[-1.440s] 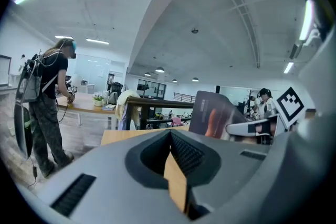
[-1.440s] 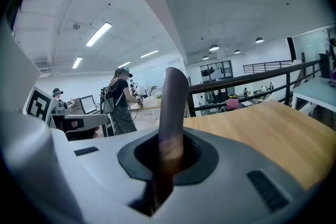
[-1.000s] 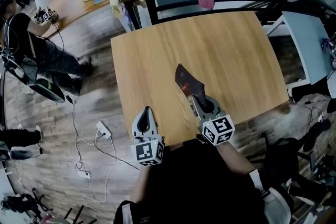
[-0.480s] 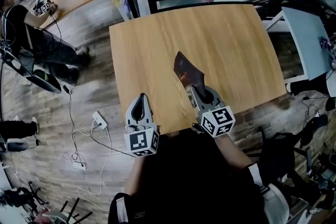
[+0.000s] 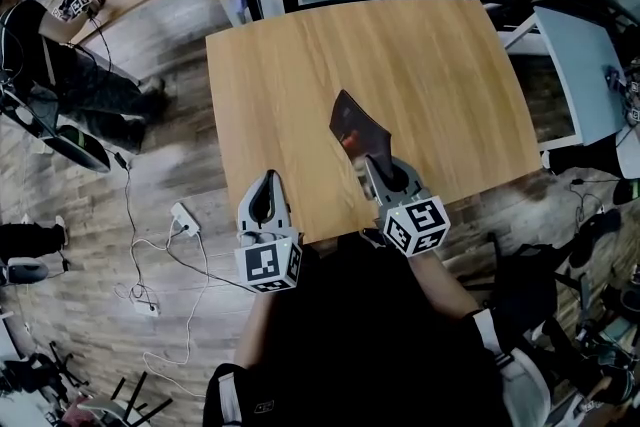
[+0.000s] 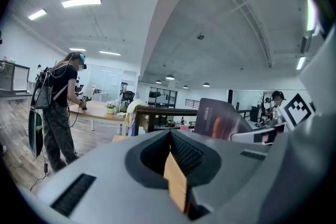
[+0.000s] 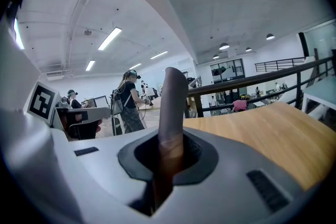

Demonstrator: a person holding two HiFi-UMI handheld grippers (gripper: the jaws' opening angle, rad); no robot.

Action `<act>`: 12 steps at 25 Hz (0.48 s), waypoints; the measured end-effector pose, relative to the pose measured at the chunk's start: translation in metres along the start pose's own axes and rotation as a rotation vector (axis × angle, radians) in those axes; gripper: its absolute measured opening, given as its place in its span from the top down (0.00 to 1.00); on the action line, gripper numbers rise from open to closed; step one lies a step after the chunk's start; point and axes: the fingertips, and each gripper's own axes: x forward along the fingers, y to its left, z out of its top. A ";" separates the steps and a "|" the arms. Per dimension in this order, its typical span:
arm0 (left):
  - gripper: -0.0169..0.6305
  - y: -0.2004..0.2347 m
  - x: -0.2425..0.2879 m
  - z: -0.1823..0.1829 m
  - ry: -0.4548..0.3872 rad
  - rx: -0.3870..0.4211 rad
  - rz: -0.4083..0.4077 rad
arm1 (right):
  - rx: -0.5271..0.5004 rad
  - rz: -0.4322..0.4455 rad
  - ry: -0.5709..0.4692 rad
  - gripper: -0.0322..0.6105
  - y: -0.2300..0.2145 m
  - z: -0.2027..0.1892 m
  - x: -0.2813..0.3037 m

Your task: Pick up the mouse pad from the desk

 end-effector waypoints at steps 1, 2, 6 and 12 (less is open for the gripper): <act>0.94 0.000 -0.001 0.000 -0.001 -0.001 -0.001 | -0.001 0.000 0.001 0.88 0.001 0.000 -0.001; 0.94 -0.001 -0.002 0.000 -0.002 -0.002 -0.001 | -0.003 0.000 0.001 0.88 0.001 -0.001 -0.002; 0.94 0.001 -0.003 0.003 -0.011 -0.005 0.001 | -0.008 0.003 0.000 0.88 0.005 0.001 -0.002; 0.94 0.003 -0.002 0.005 -0.015 -0.008 -0.002 | -0.012 0.002 0.003 0.88 0.007 0.001 -0.001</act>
